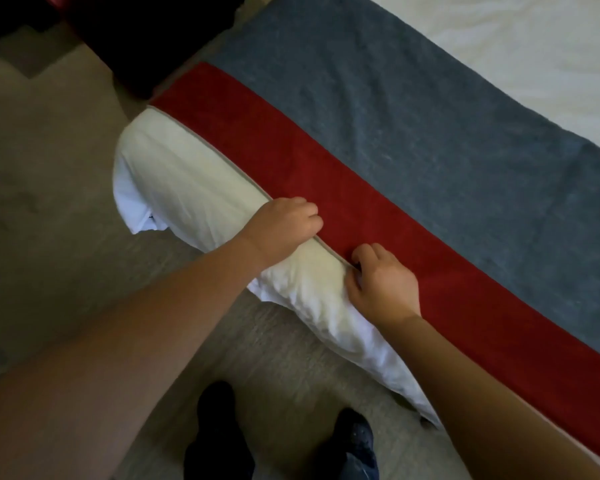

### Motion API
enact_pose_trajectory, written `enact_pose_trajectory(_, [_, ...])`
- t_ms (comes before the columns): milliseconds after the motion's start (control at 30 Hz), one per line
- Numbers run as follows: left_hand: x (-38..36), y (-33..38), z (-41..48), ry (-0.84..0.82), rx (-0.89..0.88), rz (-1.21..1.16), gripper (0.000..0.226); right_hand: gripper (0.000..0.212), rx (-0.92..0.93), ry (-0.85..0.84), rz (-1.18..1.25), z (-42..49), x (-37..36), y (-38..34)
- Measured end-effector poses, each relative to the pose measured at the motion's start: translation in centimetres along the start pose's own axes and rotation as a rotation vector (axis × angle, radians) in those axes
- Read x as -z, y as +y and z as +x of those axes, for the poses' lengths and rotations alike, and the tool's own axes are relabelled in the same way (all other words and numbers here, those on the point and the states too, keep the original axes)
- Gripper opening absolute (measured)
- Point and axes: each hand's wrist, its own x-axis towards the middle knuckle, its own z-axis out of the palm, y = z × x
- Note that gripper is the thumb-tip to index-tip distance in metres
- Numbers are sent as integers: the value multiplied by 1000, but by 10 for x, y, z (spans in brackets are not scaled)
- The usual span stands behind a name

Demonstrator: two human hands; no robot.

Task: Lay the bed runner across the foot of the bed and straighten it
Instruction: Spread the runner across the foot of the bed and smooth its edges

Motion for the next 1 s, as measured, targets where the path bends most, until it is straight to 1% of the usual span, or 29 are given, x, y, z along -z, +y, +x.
enact_pose_trajectory(133, [2, -47, -4, -17, -37, 83, 17, 21, -10, 33, 1, 35, -7, -29])
enact_pose_trajectory(233, [1, -90, -8, -63, 12, 95, 12, 24, -27, 45, 5, 70, -16, -58])
enact_pose_trajectory(300, [-1, -116, -13, -105, 73, 62, 17, 22, -72, 19, -15, 89, -22, -77])
enact_pose_trajectory(367, [-3, -133, -18, -112, 84, 30, 18, 15, -92, 12, -62, 99, -27, -92])
enact_pose_trajectory(433, [-4, -138, -25, -51, 6, -3, 13, 6, -65, 57, -74, 96, -30, -102])
enact_pose_trajectory(500, [-3, -140, -34, 25, -111, -2, 12, 12, -12, 113, -84, 87, -31, -108])
enact_pose_trajectory(533, [-2, -142, -39, 21, -147, 16, 14, 15, -7, 122, -88, 84, -31, -110])
enact_pose_trajectory(600, [-1, -151, -48, -1, -174, 70, 19, 16, -4, 104, -67, 86, -31, -111])
enact_pose_trajectory(633, [-1, -157, -51, -1, -160, 88, 20, 13, -8, 84, -45, 90, -30, -111])
enact_pose_trajectory(667, [-1, -166, -52, 9, -111, 84, 20, 10, -15, 71, -25, 94, -31, -111])
enact_pose_trajectory(767, [-4, -198, -50, 43, 173, 8, 23, 10, 8, 68, 8, 112, -32, -118])
enact_pose_trajectory(833, [-5, -218, -48, 1, 300, -23, 24, 16, 19, 76, 24, 128, -36, -130])
enact_pose_trajectory(900, [-5, -232, -46, -54, 321, 3, 22, 26, -3, 71, 41, 146, -40, -144])
enact_pose_trajectory(967, [-5, -241, -45, -67, 265, 29, 19, 32, -43, 66, 69, 164, -44, -156])
enact_pose_trajectory(1000, [-4, -243, -46, -38, 211, 37, 17, 30, -60, 63, 84, 173, -45, -160])
